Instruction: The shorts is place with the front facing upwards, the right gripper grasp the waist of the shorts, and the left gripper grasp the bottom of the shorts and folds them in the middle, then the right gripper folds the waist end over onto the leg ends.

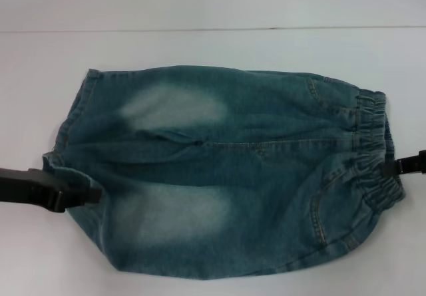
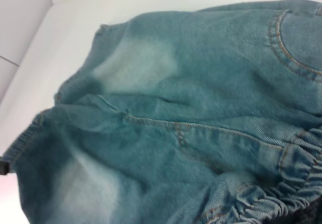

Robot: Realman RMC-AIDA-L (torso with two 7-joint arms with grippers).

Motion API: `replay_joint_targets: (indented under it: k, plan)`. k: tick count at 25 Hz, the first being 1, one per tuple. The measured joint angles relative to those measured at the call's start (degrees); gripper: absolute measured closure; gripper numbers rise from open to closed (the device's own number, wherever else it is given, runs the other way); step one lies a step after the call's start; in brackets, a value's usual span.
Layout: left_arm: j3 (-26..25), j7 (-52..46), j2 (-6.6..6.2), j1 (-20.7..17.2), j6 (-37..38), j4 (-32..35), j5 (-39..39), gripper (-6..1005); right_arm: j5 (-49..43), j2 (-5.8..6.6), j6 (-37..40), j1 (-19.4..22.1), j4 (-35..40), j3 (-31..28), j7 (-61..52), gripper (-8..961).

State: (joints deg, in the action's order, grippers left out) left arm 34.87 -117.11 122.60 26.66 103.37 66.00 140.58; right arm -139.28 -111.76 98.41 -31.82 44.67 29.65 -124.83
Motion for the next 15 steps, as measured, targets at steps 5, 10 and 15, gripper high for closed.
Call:
replay_joint_targets:
  k: [5, 10, 15]
  plan:
    - [-0.31, 0.03, -0.38, -0.27, -0.23, 0.02, -2.04, 973, 5.72, 0.66, 0.06, 1.23, -1.91, -2.51, 0.13, 918]
    - [-4.53, 1.16, -0.85, -0.48, -1.90, -0.27, -3.61, 973, 12.29, 1.27, -1.87, 2.64, -4.81, -7.81, 1.18, 918]
    - [-8.43, 2.34, -1.61, -0.38, -5.93, -2.75, -6.64, 973, 19.14, 1.80, -5.61, 3.22, -9.26, -11.18, 2.31, 917]
